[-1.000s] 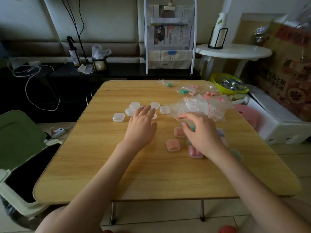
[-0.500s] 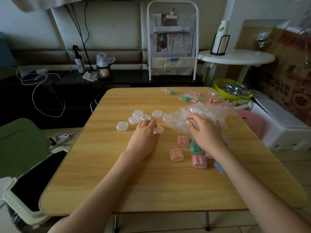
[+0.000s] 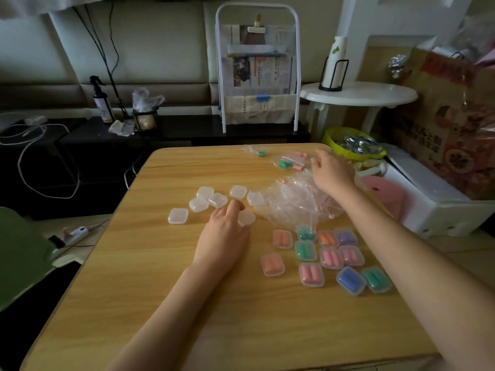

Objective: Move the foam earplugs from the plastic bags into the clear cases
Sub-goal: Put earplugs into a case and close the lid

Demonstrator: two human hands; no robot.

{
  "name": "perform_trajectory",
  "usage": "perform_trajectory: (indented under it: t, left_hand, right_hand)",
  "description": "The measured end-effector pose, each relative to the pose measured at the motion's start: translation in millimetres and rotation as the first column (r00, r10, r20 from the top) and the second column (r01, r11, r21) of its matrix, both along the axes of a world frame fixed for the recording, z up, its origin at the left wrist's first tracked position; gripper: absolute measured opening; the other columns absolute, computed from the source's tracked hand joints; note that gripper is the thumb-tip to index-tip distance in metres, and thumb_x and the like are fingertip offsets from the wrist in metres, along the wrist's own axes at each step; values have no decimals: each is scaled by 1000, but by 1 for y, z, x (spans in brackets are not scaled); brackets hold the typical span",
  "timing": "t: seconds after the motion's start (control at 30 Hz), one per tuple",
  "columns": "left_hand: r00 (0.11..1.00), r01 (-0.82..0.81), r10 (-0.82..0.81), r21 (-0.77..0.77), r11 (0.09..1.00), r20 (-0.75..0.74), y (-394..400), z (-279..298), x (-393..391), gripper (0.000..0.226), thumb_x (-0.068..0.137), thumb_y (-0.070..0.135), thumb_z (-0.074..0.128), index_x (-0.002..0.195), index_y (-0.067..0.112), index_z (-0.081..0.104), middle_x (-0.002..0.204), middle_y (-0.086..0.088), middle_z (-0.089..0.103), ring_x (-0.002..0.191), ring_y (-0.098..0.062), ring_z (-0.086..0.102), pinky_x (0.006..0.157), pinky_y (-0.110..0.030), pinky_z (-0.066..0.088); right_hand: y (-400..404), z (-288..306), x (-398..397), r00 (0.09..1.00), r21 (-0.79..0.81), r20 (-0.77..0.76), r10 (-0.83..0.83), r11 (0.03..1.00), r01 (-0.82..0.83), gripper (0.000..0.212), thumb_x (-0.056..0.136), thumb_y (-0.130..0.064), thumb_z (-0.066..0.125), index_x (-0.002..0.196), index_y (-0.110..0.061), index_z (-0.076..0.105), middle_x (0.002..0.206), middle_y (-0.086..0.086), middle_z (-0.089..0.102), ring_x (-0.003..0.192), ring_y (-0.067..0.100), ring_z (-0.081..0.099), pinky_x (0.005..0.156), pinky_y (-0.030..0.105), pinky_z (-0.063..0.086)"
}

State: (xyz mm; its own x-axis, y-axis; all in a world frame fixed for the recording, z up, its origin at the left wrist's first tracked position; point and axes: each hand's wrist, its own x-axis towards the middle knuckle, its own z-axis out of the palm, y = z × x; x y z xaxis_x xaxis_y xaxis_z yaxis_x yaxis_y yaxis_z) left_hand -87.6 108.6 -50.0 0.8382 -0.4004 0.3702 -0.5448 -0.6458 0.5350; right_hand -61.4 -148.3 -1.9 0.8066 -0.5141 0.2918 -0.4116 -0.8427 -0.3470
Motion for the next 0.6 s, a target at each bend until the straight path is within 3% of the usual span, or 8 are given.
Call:
perform_trajectory:
  t: [0.13,0.27,0.33,0.4,0.5,0.6]
  left_hand:
    - [1000,17,-18,-22,1000,-8,-4,-3,4,33,88,19,59,118,14,49,117,-6,59,116,-23,47,85,-29,38]
    - [999,40,-39,-42,998,25,-6,-6,6,32,87,19,61,116,13,51,114,-6,60,113,-22,49,87,-28,38]
    - [998,47,-45,-48,998,31,-7,-8,7,31,87,20,61,116,13,51,114,-5,60,112,-22,49,88,-28,39]
    - [998,55,-53,-56,997,41,-7,-10,8,31,86,20,62,114,14,52,113,-4,61,111,-21,49,87,-27,38]
    - [997,63,-59,-66,996,52,-7,-12,9,30,85,19,63,113,14,52,110,-2,61,109,-20,50,85,-24,36]
    - [997,60,-57,-83,995,42,-6,-11,10,30,84,19,63,112,15,52,109,-1,61,108,-19,50,85,-23,36]
  right_hand:
    - [-34,-17,35,966,113,-236,-107,984,136,48,97,-25,36,144,-37,34,155,4,25,139,43,21,111,61,16]
    - [-98,-68,83,902,79,-417,-112,984,158,60,84,-45,39,143,-44,30,157,3,24,139,42,25,109,62,23]
    - [-76,-55,73,920,136,-387,-61,983,123,51,90,-42,43,140,-36,42,150,10,37,131,40,39,107,51,35]
    - [-48,-34,59,959,135,-283,-4,990,44,34,94,-24,52,128,-22,60,133,13,56,117,35,53,99,37,44]
    - [-46,-31,66,992,127,-121,-24,991,39,19,89,-11,61,103,-12,74,113,12,68,102,31,61,90,33,48]
    - [-45,-22,72,998,139,-68,-13,990,23,16,87,-5,62,90,-11,77,106,10,70,100,29,61,88,30,47]
